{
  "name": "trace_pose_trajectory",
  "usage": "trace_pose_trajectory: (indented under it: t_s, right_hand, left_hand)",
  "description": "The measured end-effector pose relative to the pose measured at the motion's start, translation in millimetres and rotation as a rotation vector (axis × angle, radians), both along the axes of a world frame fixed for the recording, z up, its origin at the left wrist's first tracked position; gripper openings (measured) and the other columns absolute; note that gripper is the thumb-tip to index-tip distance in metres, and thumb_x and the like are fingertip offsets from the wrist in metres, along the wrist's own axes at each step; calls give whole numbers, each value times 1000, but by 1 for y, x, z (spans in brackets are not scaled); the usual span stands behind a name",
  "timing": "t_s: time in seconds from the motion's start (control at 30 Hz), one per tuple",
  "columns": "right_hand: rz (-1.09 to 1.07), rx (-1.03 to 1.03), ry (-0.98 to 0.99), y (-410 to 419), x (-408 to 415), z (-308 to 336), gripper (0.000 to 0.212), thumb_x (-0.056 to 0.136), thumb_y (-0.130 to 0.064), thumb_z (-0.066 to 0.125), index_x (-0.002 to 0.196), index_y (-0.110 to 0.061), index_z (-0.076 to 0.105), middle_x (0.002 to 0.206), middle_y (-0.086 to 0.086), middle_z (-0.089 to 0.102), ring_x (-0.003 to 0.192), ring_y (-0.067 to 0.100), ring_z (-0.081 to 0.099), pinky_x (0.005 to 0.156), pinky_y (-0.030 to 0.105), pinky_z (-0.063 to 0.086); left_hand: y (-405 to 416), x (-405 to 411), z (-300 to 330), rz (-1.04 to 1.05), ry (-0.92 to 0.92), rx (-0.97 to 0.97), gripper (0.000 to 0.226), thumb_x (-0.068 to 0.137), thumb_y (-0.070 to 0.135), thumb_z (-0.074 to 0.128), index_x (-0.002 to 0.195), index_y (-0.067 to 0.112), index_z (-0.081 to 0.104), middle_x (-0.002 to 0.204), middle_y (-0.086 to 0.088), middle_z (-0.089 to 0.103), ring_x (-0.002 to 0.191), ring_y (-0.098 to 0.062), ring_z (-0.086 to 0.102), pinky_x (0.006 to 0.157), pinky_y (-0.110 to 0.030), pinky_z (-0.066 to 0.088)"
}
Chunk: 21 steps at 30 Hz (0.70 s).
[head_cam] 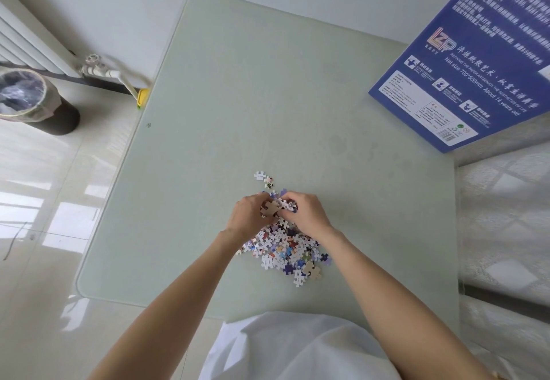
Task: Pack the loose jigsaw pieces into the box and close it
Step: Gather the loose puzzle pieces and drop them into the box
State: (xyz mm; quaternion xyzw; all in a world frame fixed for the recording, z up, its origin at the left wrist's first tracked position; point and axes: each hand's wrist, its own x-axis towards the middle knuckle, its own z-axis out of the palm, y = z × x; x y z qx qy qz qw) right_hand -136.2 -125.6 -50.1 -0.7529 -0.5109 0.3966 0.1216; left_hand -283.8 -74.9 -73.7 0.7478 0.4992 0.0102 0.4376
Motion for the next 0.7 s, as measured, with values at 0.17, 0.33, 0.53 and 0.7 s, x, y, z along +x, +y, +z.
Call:
trace_pose_trajectory:
  t_s: [0.17, 0.33, 0.53, 0.7]
  right_hand:
    - [-76, 43, 13, -4, 8, 2, 35, 81, -22, 71, 115, -15, 64, 117, 1, 65, 108, 18, 59, 84, 20, 38]
    - [-115, 92, -26, -11, 20, 5, 31, 83, -21, 70, 112, -14, 65, 112, 1, 67, 86, 13, 62, 78, 17, 39]
    - [-181, 130, -18, -19, 45, 26, 31, 81, -19, 72, 111, -13, 68, 106, 2, 70, 61, -9, 45, 63, 10, 33]
    - [-145, 219, -21, -22, 77, 84, 27, 80, -19, 73, 105, -14, 71, 88, 0, 70, 64, 8, 52, 60, 6, 33]
  left_hand:
    - [4, 3, 0, 22, -19, -67, 48, 74, 23, 76, 117, 20, 56, 103, -4, 68, 93, -20, 64, 81, -28, 51]
    - [9, 3, 1, 5, 37, -82, 19, 77, 22, 73, 90, 9, 68, 91, -6, 69, 78, -18, 61, 67, -22, 45]
    - [16, 0, 14, 44, 23, -50, 17, 76, 24, 74, 84, 9, 71, 78, 0, 67, 70, -12, 57, 60, -14, 41]
    - [27, 16, 51, -67, -67, 95, 18, 75, 25, 75, 89, 15, 75, 84, 3, 73, 72, -9, 64, 65, -13, 43]
